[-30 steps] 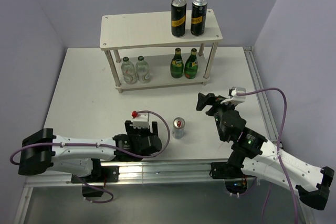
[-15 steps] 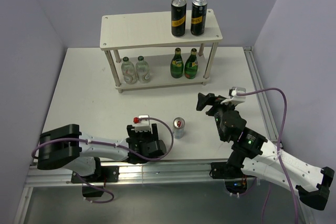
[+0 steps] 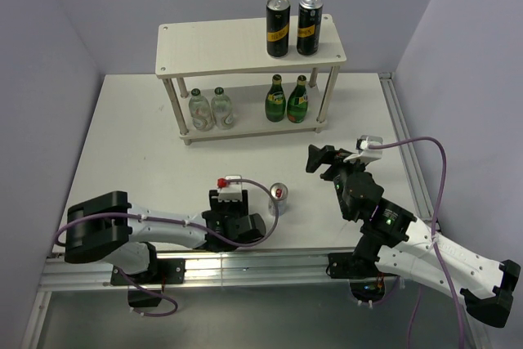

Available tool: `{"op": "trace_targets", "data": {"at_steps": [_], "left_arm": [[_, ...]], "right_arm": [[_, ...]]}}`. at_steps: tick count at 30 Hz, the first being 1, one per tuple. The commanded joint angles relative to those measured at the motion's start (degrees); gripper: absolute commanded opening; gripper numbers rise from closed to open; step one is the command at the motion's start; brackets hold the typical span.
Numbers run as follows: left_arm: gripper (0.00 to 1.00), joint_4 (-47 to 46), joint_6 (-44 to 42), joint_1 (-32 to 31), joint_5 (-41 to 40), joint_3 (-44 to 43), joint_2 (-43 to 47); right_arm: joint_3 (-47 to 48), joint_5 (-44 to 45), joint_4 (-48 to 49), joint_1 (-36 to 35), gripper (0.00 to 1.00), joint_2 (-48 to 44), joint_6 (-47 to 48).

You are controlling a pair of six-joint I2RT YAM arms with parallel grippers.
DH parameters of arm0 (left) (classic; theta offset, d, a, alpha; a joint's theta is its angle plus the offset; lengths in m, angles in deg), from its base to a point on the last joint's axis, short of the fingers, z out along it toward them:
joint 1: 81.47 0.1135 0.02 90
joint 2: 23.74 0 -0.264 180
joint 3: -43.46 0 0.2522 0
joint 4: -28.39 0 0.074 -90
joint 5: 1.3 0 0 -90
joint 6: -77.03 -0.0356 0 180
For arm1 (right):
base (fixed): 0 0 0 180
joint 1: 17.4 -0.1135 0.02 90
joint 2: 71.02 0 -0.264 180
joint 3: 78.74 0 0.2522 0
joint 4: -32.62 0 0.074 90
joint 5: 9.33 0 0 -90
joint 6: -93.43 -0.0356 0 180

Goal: Place and organize the beverage onto the shelf

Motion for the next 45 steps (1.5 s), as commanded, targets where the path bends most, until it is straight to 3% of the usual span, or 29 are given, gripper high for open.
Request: {"op": "trace_targets", "data": {"at_steps": [1,6,7,10,15,19,29,32,45], "left_arm": [[0.00,2.3,-8.2,0.4,-1.2,-9.2,2.1],[0.00,5.4,-19.8,3.2,3.6,-18.9,9.0],[0.00,4.2,-26.5,5.0,6.1,-21.1,11.5],[0.00,6.7,-34.3,10.4,11.4,-26.7,14.5],[0.00,9.7,-45.5,18.1,15.9,-41.4,14.2],[0.00,7.8,-52.1,29.2,27.7,-50.2,11.9],[0.00,10.8,-55.3,45.9,41.8,-77.8,-4.6],[0.00,13.4,-55.5,49.9,42.7,-85.0,-10.7],[0.00,16.0,-58.5,54.5,42.5,-89.1,-16.7]], "right_arm": [[-0.5,0.6,0.7,0.3,0.96,-0.8,-0.2],[-0.5,1.0,0.9,0.3,0.96,-1.6,0.0],[-0.5,1.0,1.1,0.3,0.96,-1.9,0.0],[-0.7,0.6,1.0,0.3,0.96,-2.4,0.0],[-0.7,0.4,1.1,0.4,0.96,-2.8,0.0],[-0.7,0.5,1.1,0.3,0.96,-3.0,0.0],[-0.9,0.7,0.7,0.3,0.96,-4.0,0.0],[-0.9,0.9,0.6,0.3,0.96,-4.1,0.0],[-1.2,1.2,0.5,0.4,0.96,-4.8,-0.2]]}}
